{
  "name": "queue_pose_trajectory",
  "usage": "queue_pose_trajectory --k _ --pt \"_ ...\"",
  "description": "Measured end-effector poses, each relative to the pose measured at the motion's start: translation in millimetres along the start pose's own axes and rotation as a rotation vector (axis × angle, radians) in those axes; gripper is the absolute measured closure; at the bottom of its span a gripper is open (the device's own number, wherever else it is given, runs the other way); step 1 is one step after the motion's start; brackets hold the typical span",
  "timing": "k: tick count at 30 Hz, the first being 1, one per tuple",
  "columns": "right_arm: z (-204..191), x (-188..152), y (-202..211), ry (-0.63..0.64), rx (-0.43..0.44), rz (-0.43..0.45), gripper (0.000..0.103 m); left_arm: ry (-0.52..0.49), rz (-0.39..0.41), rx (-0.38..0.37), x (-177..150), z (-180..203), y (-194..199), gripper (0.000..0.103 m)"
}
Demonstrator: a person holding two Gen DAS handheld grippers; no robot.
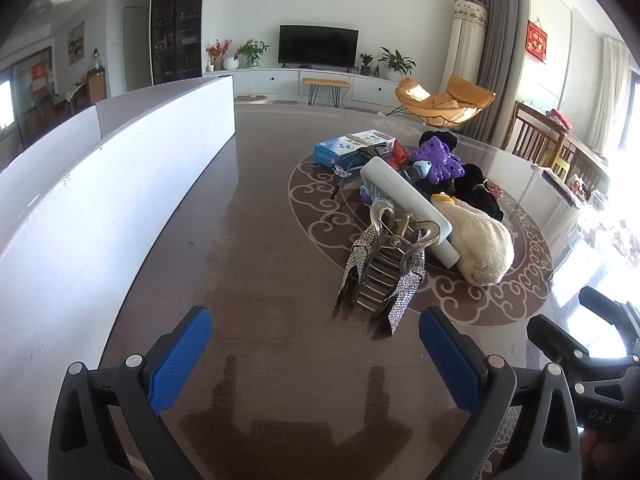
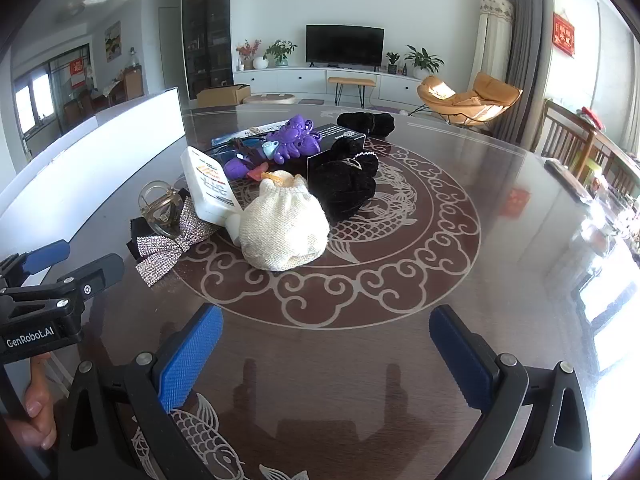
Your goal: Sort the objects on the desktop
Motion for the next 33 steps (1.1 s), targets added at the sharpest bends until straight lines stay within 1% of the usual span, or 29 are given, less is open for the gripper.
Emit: queue_pose_trajectory --k 5,14,24,33 --pt "1.2 0.5 -0.5 -0.008 0.001 -0.001 0.000 0.030 -0.010 -0.019 0.2 -4.3 -1.4 0.000" --pt "3.1 0.0 -0.5 -0.010 0.002 -0.005 0.000 0.013 -0.010 -0.012 -0.9 -0.8 -2.6 0.000" --pt "3.2 -0.2 -0.5 -0.010 0.002 -0.005 0.000 0.030 -0.017 -0.027 -1.8 -5.4 -2.3 0.000" --pt "4.1 -0.2 -1.3 -0.011 0.002 -0.006 0.000 0.028 -0.016 -0.026 -1.5 -5.4 -2.8 0.000"
Point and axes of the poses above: each gripper's, at about its wrist camera, not at the fingertips, and y roughly against the way its jaws point, z to its right, x to its top, the point moved 8 cm from there along -y, roughly the way its jaws point, and after that the axes turned 12 degrees about -z, right-handed, at the moved point
